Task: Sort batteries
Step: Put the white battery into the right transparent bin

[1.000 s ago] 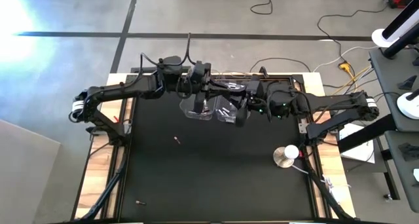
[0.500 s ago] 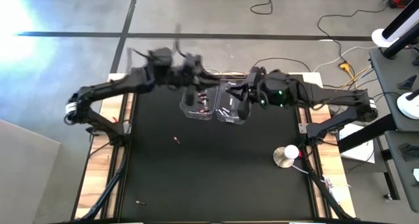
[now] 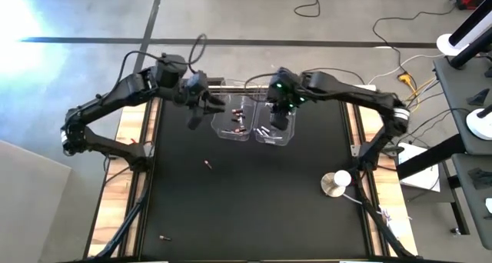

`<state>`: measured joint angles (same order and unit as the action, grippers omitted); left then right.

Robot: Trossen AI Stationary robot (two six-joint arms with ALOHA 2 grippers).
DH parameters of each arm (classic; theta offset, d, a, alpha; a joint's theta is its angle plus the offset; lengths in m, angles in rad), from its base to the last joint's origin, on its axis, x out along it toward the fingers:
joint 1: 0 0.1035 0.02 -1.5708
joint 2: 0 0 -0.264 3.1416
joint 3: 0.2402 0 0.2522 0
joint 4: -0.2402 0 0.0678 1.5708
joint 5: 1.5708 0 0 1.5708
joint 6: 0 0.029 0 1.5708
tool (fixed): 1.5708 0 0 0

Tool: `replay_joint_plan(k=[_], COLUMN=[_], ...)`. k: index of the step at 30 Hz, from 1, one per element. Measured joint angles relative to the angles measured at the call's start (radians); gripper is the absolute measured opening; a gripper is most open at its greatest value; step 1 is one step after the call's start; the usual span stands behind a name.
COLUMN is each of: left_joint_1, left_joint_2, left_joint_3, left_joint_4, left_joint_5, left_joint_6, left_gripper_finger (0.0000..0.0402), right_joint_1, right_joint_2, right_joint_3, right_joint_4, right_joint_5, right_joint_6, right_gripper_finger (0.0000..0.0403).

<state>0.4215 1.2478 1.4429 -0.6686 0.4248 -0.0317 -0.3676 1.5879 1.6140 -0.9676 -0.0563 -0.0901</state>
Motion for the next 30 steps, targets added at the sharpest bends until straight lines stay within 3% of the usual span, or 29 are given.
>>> replay_joint_plan(k=[5,15,24,30], left_joint_1=[-0.003,-0.003,-0.003,-0.003], left_joint_2=[-0.003,-0.006,-0.031,-0.038], left_joint_3=[0.0,0.0,0.0,-0.009], left_joint_4=[-0.157,-0.331,-0.367,-0.367], left_joint_5=[-0.033,-0.165,-0.209,-0.209], left_joint_6=[0.019,0.071,0.072,0.073], left_gripper_finger=[0.01,0.01,0.01,0.01], right_joint_1=[-0.104,-0.158,-0.159,-0.159], right_joint_2=[0.154,0.411,0.505,0.5], right_joint_3=[0.001,0.0,0.001,0.001], right_joint_4=[0.003,-0.022,-0.022,-0.018], right_joint_5=[-0.099,-0.107,-0.099,-0.076], right_joint_6=[-0.085,-0.184,-0.2,-0.199], right_gripper_finger=[0.0026,0.0029,0.0036,0.0076])
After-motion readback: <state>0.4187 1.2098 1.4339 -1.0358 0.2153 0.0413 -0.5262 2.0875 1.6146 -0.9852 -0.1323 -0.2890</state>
